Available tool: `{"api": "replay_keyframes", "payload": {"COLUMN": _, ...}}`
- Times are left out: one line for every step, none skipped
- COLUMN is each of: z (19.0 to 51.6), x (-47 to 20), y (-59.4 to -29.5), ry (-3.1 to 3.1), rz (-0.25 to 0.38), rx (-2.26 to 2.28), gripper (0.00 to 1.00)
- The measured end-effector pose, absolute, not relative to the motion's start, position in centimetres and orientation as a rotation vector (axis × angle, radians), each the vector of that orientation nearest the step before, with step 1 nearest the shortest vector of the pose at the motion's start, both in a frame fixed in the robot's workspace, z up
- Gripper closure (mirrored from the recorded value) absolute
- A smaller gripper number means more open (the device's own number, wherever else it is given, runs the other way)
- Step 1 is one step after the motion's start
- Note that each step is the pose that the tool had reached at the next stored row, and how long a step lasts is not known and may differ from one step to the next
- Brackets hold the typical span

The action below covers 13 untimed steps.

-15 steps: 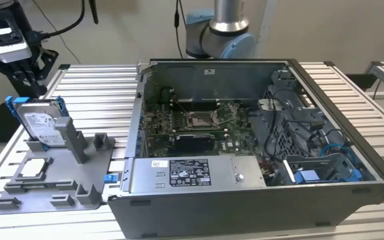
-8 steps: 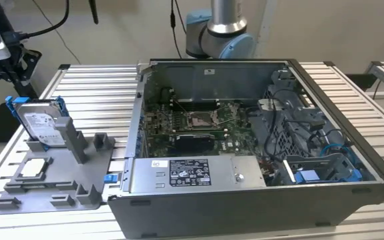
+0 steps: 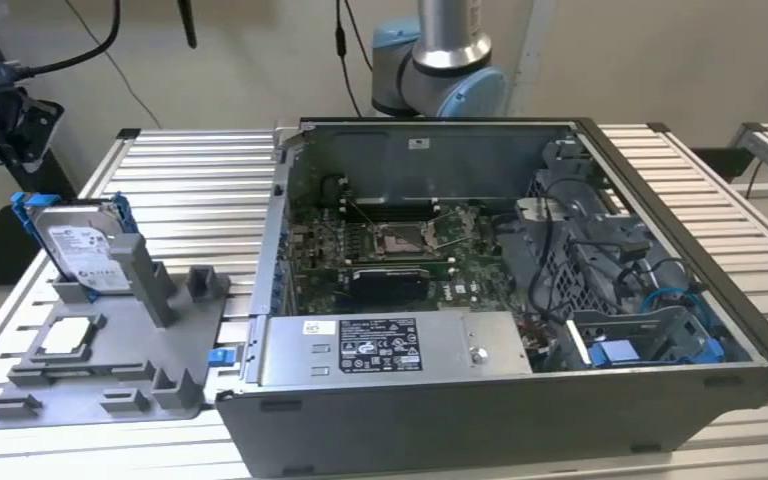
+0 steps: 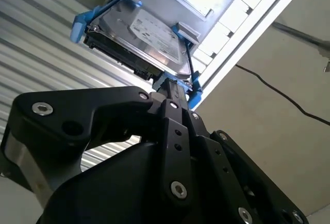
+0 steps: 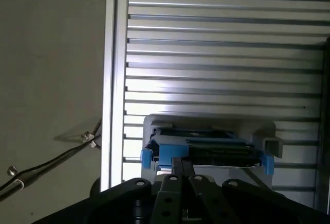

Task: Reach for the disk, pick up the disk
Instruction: 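Reach for the disk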

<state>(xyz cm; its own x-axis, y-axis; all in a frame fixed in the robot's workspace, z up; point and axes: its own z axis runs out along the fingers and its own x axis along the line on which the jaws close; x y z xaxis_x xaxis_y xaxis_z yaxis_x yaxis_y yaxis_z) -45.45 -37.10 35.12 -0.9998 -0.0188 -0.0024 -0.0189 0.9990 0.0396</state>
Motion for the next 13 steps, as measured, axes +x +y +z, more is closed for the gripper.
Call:
{"api": "replay_keyframes", "payload": {"z": 35.12, "x": -45.45, "y": -37.1, "ry": 3.139, "rz": 0.062, "rx": -0.03, "gripper": 1.0}}
{"api": "replay_keyframes", "payload": {"z": 35.12, "x": -45.45, "y": -37.1, "ry": 3.139, "rz": 0.062, "rx": -0.03, "gripper": 1.0}}
{"api": "replay_keyframes", "payload": {"z": 35.12, "x": -45.46, "y": -37.1, "ry": 3.139, "rz": 0.062, "rx": -0.029, "gripper": 1.0}}
{"api": "replay_keyframes", "payload": {"z": 35.11, "x": -45.46, "y": -37.09, "ry": 3.139, "rz": 0.062, "rx": -0.029, "gripper": 1.0}}
{"api": "replay_keyframes", "payload": {"z": 35.12, "x": -45.46, "y": -37.09, "ry": 3.139, "rz": 0.062, "rx": -0.029, "gripper": 1.0}}
{"api": "replay_keyframes", "payload": {"z": 35.11, "x": -45.46, "y": -37.09, "ry": 3.139, "rz": 0.062, "rx": -0.029, "gripper": 1.0}}
{"api": "replay_keyframes", "payload": {"z": 35.12, "x": -45.46, "y": -37.09, "ry": 3.139, "rz": 0.062, "rx": -0.028, "gripper": 1.0}}
{"api": "replay_keyframes", "payload": {"z": 35.12, "x": -45.46, "y": -37.09, "ry": 3.139, "rz": 0.062, "rx": -0.028, "gripper": 1.0}}
{"api": "replay_keyframes", "payload": {"z": 35.11, "x": -45.46, "y": -37.09, "ry": 3.139, "rz": 0.062, "rx": -0.028, "gripper": 1.0}}
{"api": "replay_keyframes", "payload": {"z": 35.12, "x": -45.46, "y": -37.09, "ry": 3.139, "rz": 0.062, "rx": -0.028, "gripper": 1.0}}
{"api": "replay_keyframes", "payload": {"z": 35.11, "x": -45.46, "y": -37.09, "ry": 3.139, "rz": 0.062, "rx": -0.028, "gripper": 1.0}}
{"api": "replay_keyframes", "payload": {"z": 35.11, "x": -45.46, "y": -37.09, "ry": 3.139, "rz": 0.062, "rx": -0.029, "gripper": 1.0}}
{"api": "replay_keyframes", "payload": {"z": 35.11, "x": -45.47, "y": -37.09, "ry": 3.139, "rz": 0.062, "rx": -0.037, "gripper": 1.0}}
